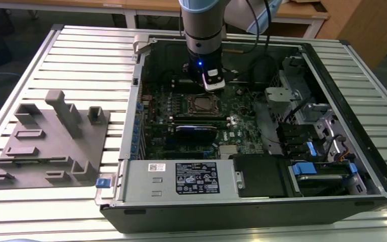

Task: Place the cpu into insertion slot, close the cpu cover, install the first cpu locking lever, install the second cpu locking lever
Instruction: 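Install the first cpu locking lever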

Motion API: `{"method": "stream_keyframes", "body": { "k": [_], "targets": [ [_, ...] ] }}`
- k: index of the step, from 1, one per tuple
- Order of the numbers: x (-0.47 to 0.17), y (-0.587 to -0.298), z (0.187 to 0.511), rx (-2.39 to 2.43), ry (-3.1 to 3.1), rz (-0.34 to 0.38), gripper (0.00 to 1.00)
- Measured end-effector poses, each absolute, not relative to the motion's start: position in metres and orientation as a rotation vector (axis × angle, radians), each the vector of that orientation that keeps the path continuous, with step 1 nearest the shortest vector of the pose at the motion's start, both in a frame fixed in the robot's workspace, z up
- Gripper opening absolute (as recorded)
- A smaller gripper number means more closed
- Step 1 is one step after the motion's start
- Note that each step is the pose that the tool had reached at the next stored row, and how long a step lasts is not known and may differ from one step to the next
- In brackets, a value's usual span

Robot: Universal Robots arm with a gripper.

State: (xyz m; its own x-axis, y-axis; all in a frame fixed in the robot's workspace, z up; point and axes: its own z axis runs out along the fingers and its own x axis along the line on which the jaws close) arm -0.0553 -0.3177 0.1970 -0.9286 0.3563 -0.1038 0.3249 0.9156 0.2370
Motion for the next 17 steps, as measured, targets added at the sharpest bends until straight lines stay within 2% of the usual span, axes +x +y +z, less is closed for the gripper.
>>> {"method": "stream_keyframes", "body": {
  "k": [17],
  "targets": [
    [-0.0553, -0.3191, 0.1951, 0.46, 2.944, 0.319, 0.11]
  ]
}}
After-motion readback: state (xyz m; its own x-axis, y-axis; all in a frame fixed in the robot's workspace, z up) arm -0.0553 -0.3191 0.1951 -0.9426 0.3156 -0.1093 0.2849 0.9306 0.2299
